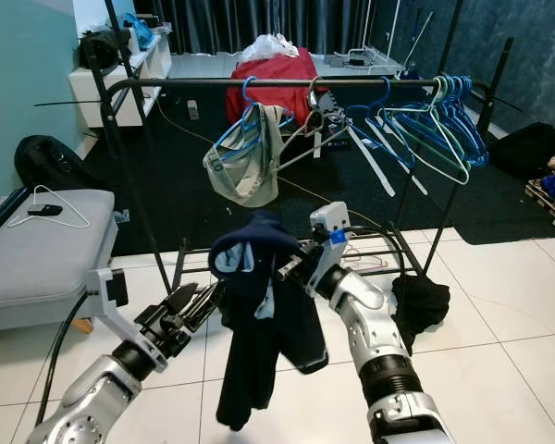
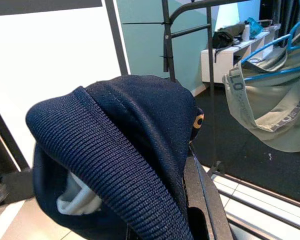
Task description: Hang hanger
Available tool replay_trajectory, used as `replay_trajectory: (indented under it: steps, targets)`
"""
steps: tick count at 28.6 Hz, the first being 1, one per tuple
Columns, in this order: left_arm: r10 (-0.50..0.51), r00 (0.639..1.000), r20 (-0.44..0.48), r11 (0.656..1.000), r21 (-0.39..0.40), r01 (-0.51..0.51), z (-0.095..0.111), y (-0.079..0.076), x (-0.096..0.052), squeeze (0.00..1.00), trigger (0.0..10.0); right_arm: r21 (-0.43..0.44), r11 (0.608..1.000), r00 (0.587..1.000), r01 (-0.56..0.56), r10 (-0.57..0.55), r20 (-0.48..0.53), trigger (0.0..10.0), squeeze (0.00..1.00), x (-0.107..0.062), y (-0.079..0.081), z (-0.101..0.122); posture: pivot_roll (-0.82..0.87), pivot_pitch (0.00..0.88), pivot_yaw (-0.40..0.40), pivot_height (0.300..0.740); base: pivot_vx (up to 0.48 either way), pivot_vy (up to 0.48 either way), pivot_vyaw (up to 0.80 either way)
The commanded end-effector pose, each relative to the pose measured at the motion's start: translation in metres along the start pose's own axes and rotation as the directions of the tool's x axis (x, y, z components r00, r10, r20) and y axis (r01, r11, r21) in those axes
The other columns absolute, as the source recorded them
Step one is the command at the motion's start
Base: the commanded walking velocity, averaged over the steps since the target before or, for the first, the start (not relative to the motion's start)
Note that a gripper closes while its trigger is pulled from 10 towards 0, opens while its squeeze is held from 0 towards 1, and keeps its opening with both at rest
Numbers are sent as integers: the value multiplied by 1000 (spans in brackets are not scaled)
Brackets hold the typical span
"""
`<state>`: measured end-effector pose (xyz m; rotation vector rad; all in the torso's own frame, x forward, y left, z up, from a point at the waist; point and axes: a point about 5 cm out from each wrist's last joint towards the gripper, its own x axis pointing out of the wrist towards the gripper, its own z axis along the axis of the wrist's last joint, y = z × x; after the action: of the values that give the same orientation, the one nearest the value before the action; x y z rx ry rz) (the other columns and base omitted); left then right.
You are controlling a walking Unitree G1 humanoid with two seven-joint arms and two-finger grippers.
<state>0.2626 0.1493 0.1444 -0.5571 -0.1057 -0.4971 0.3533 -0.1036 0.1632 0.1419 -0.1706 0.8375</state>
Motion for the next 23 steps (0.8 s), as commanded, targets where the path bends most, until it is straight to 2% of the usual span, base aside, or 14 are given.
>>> replay_trajectory:
  steps: [1,3,5,8,11,12,14,17,18,19,20,23]
  targets:
    - [21,1000,16,1000,11,-22,0,2,4,0,10000,-8,1000,999,-24,24,29,0,0,5,4,5,39,43,-34,740,0,0,0]
    - [69,997,-31,996,61,-67,-7,7,9,0,10000,-15,1000,999,-27,27,26,0,0,6,6,4,34,32,-29,740,0,0,0]
    - [69,997,-31,996,61,-67,-7,7,9,0,10000,-15,1000,999,-27,27,26,0,0,6,6,4,34,32,-29,740,0,0,0]
    - [122,986,-111,984,147,-105,-16,9,11,0,10000,-28,999,999,-23,24,23,0,0,7,7,3,35,29,-27,740,0,0,0]
    - [135,981,-137,981,155,-114,-19,10,11,0,10000,-31,999,999,-22,23,24,0,0,8,8,3,35,26,-26,740,0,0,0]
    - [190,964,-186,966,209,-151,-25,16,10,0,10000,-35,999,999,-22,23,29,0,0,9,10,2,37,24,-25,740,0,0,0]
    - [252,949,-190,944,264,-198,-26,22,7,0,10000,-34,999,999,-20,22,41,0,0,10,11,3,36,23,-23,740,0,0,0]
    - [290,941,-178,930,285,-232,-25,26,6,0,10000,-34,999,999,-19,21,45,0,0,11,11,4,36,23,-23,740,0,0,0]
    - [339,927,-164,909,310,-278,-23,31,4,0,10000,-33,999,999,-19,21,50,0,0,11,11,5,36,23,-23,740,0,0,0]
    - [361,920,-153,901,313,-301,-22,33,3,0,10000,-31,999,998,-19,21,53,0,0,12,11,5,36,23,-23,740,0,0,0]
    - [377,917,-129,904,268,-333,-22,35,4,0,10000,-23,999,998,-30,32,62,0,0,13,13,6,41,30,-30,740,0,0,0]
    - [379,919,-109,910,223,-349,-22,35,7,0,10000,-19,999,997,-41,42,68,0,0,14,15,6,41,30,-30,740,0,0,0]
